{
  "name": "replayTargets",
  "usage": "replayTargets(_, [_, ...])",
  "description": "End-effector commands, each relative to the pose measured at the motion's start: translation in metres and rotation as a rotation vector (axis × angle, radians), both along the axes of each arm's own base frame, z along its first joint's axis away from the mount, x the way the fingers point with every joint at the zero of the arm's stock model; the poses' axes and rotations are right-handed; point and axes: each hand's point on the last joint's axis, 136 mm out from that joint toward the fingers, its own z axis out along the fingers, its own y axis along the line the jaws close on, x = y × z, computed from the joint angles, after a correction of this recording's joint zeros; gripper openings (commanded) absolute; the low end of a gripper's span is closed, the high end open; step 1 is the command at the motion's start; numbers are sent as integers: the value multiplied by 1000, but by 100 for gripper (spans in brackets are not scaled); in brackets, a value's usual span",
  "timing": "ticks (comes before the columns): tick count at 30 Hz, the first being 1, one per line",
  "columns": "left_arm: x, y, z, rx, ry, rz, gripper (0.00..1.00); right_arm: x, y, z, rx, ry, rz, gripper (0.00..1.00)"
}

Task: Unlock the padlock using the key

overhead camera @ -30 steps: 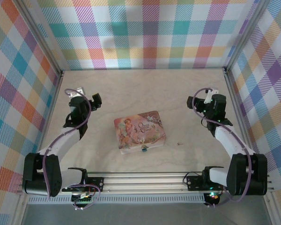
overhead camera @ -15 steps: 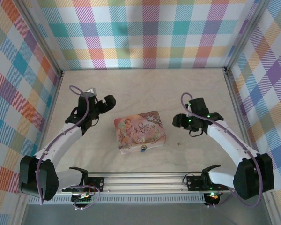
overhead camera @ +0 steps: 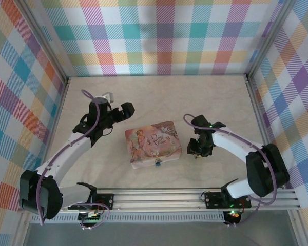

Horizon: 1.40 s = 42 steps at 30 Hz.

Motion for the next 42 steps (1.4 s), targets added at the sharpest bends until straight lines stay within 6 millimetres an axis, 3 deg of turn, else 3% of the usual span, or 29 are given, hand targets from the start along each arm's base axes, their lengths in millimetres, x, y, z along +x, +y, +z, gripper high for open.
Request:
replayTargets(1, [1, -10, 7, -2, -11, -42, 100, -6, -5, -8, -46, 34, -8, 40])
replayTargets(14, [1, -11, 8, -1, -9, -46, 100, -8, -7, -22, -100, 68, 2, 30])
replayTargets(28, [0, -7, 10, 26, -8, -43, 100, -11, -10, -34, -149, 102, 23, 6])
replayTargets(31, [0, -5, 11, 39, -9, -36, 100, -9, -11, -29, -156, 81, 38, 0])
replayTargets(42, [-2, -3, 17, 38, -12, -26, 100, 16, -4, 15, -202, -147, 212, 0])
